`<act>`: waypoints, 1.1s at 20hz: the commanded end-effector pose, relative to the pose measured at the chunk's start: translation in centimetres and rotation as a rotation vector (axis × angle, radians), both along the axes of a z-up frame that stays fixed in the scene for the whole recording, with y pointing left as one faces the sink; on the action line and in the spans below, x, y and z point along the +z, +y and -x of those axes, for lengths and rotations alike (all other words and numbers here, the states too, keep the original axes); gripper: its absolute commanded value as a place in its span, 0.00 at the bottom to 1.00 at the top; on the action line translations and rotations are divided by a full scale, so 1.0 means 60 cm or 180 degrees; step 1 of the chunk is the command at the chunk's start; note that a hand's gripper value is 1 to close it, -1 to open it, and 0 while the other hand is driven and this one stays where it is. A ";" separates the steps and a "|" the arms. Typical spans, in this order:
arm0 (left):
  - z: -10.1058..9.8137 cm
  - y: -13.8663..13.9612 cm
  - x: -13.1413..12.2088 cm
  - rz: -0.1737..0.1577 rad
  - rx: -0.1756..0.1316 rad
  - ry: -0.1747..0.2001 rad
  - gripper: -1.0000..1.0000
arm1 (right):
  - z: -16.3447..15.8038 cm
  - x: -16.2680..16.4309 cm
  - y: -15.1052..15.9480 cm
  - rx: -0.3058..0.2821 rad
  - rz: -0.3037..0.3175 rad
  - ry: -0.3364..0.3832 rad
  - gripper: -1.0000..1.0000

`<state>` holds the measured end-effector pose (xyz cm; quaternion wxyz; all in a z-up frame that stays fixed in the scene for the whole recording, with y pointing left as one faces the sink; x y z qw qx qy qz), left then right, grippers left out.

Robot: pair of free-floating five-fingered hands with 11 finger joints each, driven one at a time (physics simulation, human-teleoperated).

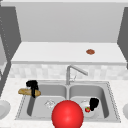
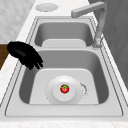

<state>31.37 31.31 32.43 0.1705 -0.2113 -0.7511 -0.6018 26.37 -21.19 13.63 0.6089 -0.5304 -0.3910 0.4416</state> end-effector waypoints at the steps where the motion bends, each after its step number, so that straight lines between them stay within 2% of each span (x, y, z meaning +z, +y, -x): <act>1: -0.010 -0.031 -0.005 0.0010 0.0152 0.0055 1.00 | 0.000 0.000 0.000 0.0000 0.0000 0.0000 0.50; 8: -0.027 -0.087 -0.054 0.0040 0.0174 0.0105 1.00 | 0.000 0.000 0.000 0.0000 0.0000 0.0000 0.50; 14: -0.043 -0.142 -0.110 0.0043 0.0153 0.0039 1.00 | 0.000 0.000 0.000 0.0000 0.0000 0.0000 0.50; 18: -0.079 -0.159 -0.171 0.0133 0.0199 0.0045 1.00 | 0.000 0.000 0.000 0.0000 0.0000 0.0000 0.50; 22: -0.118 -0.170 -0.228 0.0132 0.0176 0.0005 1.00 | 0.000 0.000 0.000 0.0000 0.0000 0.0000 0.50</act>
